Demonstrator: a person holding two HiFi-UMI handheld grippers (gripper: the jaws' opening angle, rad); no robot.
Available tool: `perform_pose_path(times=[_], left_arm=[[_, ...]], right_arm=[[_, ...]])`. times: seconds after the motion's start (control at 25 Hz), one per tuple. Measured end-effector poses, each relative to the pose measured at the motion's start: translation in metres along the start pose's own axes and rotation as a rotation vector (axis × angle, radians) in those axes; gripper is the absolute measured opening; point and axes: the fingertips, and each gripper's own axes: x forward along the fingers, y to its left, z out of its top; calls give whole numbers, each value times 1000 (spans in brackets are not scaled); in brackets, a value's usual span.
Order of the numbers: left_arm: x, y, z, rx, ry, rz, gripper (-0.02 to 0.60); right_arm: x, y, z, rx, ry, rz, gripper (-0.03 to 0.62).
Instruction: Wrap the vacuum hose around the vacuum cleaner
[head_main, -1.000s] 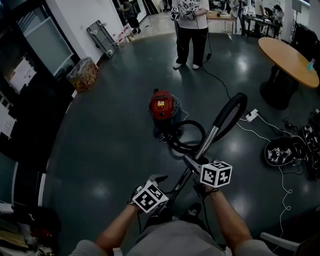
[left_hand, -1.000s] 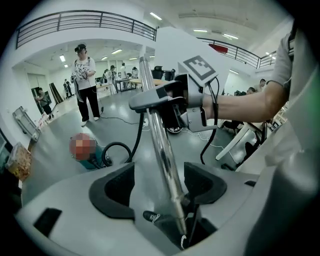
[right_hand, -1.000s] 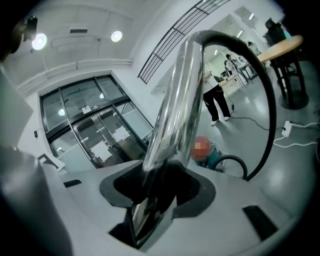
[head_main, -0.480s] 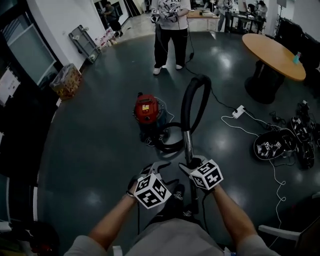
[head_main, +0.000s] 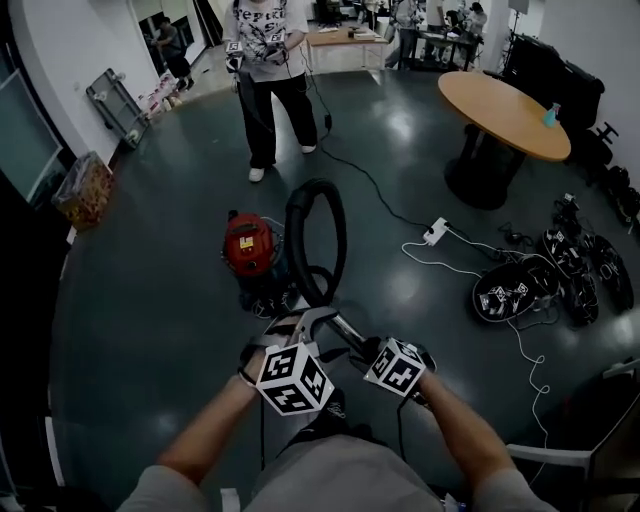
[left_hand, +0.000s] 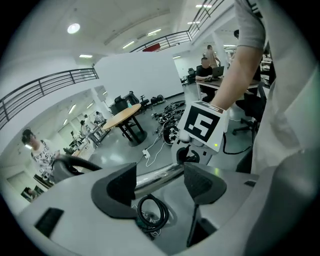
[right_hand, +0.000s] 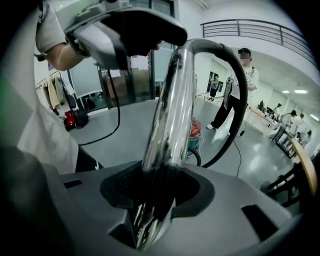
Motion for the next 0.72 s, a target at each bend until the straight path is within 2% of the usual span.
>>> perform_pose_path(times=[0.16,0.32,0.52,0.72], left_arm=[[18,16,-5,82,12,-73,301],[41,7,-19,150,55,-202,301],[69,-3,-30,130,64,-341,301],[101,-9,-27,100,76,-404,301]], right_arm=[[3,-17,-15,-78,127,-11,156],[-2,-30,-29,-171,251,-11,152],[-10,-52,-37,-315,378,3,146],[-21,-76,-36,-413,430,54,141]])
